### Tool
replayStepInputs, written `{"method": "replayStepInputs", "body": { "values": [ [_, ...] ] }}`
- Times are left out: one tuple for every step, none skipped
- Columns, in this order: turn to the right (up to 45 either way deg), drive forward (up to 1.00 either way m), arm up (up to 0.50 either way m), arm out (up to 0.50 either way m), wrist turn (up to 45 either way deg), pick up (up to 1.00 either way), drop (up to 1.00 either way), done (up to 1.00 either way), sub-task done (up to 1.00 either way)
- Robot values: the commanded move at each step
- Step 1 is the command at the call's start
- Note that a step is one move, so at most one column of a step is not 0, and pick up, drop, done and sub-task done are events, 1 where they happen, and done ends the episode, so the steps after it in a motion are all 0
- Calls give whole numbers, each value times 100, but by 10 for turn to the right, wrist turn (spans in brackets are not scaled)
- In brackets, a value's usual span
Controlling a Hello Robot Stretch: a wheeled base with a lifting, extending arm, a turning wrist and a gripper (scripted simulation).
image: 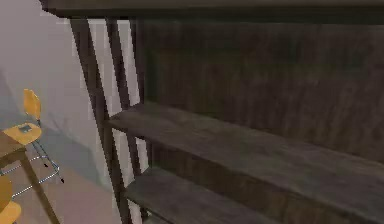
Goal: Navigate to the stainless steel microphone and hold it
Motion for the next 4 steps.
{"method": "replayStepInputs", "body": {
  "values": [
    [-450,0,0,0,0,0,0,0,0],
    [-450,0,0,0,0,0,0,0,0],
    [-450,0,0,0,0,0,0,0,0],
    [-390,0,0,0,0,0,0,0,0]
  ]
}}
